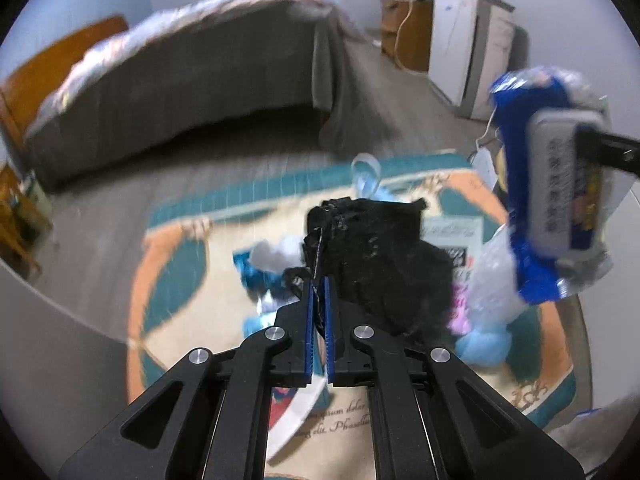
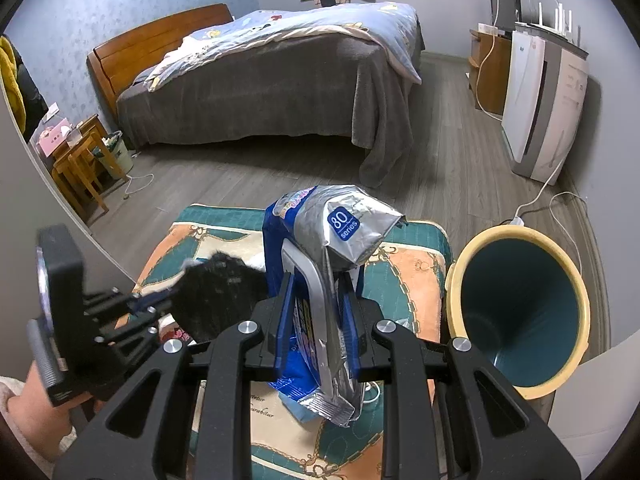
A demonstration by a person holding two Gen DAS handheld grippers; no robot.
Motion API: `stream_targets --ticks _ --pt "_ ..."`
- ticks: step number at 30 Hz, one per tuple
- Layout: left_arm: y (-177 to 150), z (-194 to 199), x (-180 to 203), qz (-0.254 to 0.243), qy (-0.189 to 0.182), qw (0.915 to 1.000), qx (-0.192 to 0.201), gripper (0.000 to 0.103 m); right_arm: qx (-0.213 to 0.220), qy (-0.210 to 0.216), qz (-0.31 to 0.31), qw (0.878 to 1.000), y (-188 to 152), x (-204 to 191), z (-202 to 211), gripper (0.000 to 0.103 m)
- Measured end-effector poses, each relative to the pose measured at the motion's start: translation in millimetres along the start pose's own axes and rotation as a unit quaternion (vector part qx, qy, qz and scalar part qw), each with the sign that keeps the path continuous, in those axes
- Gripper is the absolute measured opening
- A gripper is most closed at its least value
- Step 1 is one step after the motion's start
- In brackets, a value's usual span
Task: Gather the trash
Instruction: 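Grasp the black plastic bag with the left gripper while the right gripper holds the wipe pack, then carry the wipe pack over the bin and open the right gripper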
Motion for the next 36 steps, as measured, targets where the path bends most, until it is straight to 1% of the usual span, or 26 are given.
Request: stream_targets --ticks 2,6,14,20,23,30,36 --pt "10.3 12.2 7.5 -0.020 0.006 0.9995 0.023 0.005 0.003 -0.002 0.001 1.000 1.0 0.4 2.8 0.022" --pt "25.2 29.9 16.8 -0.039 0.007 0.9978 0.053 0.005 0.012 -0.009 0.002 1.000 4.5 2.1 8.9 0.022" --pt "46.8 57.1 27.0 -0.041 -0.004 0.9944 0.098 0.005 0.027 -0.031 -0.001 0.999 8.7 11.0 19.6 0.022" --pt "62.0 71.9 40.7 -0.041 -0.020 0.9921 0.117 0.005 0.039 -0.063 0.007 0.997 13.5 24.5 29.9 0.022" --pt "67.0 71.8 50.9 -0.045 -0.028 0.9911 0.122 0.005 0.040 -0.072 0.001 0.997 15.3 35.7 33.1 0.022" --pt "77.7 70.2 94.5 -0.063 -0.057 0.9884 0.126 0.005 0.046 -0.106 -0.003 0.993 15.0 66.2 43.3 0.022" --pt "84.3 62.2 131.0 -0.078 -0.082 0.9860 0.122 0.005 0.048 -0.134 -0.013 0.990 9.7 101.1 50.4 0.022"
Point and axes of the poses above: each gripper's, at about its wrist camera, not at the fingertips, and z roughly against the way its jaws point, x to its right, y to its top, the point moved 1 cm from there along -z, roughly the way its jaws point, and after that the axes turned 10 degrees about x, right-handed, at the moved point
